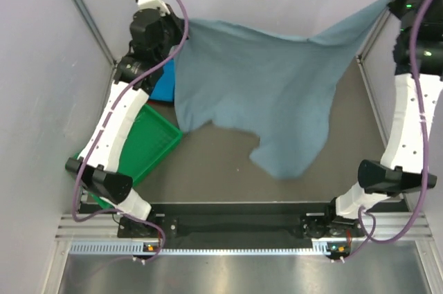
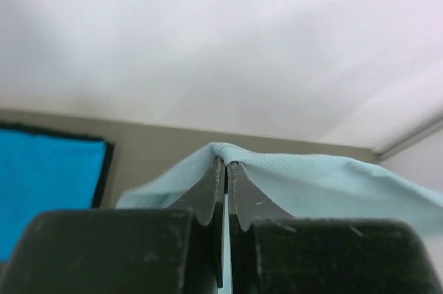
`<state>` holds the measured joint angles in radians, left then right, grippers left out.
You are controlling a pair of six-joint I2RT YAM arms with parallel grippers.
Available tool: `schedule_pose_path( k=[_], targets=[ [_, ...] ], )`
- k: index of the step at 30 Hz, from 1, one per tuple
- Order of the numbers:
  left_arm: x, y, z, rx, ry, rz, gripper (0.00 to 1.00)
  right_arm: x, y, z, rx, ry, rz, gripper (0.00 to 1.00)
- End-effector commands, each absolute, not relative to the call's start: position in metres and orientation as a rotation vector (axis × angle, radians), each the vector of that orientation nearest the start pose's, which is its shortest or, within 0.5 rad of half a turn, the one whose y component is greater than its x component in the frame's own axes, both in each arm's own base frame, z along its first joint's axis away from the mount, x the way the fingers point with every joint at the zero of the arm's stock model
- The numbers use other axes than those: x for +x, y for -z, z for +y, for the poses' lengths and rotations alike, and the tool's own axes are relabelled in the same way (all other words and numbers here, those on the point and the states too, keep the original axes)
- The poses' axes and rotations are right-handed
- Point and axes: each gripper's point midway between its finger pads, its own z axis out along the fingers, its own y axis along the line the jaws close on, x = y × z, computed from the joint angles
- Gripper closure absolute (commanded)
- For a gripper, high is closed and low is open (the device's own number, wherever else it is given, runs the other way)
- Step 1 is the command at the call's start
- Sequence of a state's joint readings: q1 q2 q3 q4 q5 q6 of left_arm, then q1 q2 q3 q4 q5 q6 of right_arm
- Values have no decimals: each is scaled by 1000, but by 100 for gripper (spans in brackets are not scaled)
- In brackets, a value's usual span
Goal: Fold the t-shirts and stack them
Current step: Flatten the tshirt out
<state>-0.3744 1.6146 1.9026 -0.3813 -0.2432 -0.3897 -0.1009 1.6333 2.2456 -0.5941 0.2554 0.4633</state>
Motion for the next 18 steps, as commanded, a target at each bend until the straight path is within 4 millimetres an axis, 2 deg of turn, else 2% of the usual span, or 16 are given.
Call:
schedule_pose_path(
  k=[1,2,3,4,5,6,7,8,9,10,11,12,13,15,16,18],
  targets=[
    [408,-559,-147,-158,525,1372,100,364,-634,-65,579,-284,1166,100],
    [403,-553,-152,-130,552,1384,100,353,-632,-76,612,-273,1161,100],
    [379,-569,-145,-123,577,1340,100,342,-629,-76,618,-273,1173,100],
    [368,-571,-144,-115,594,1328,100,312,-641,-73,608,-273,1134,100],
    [362,-562,-146,-97,613,1337,100,300,-638,-78,626,-253,1131,100],
    [337,-576,-138,-95,634,1289,100,286,-639,-75,616,-246,1130,100],
    [326,-578,-136,-89,653,1280,100,255,-650,-67,595,-235,1090,100],
    [318,-575,-136,-81,664,1282,100,239,-654,-64,576,-211,1080,100],
    [293,-588,-131,-63,699,1240,100,224,-651,-61,583,-193,1086,100],
    [282,-592,-129,-55,715,1226,100,191,-661,-53,565,-181,1041,100],
    [272,-591,-128,-50,728,1227,100,172,-661,-49,561,-158,1032,100],
    [248,-600,-127,-20,771,1194,100,154,-663,-51,583,-128,1000,100],
    [239,-601,-126,-9,787,1188,100,119,-671,-45,576,-111,941,100],
    [212,-607,-123,20,825,1162,100,86,-669,-49,629,-76,887,100],
    [206,-607,-123,33,835,1159,100,62,-672,-43,616,-97,847,100],
    [185,-611,-118,52,850,1127,100,43,-672,-48,646,-112,807,100]
  ],
)
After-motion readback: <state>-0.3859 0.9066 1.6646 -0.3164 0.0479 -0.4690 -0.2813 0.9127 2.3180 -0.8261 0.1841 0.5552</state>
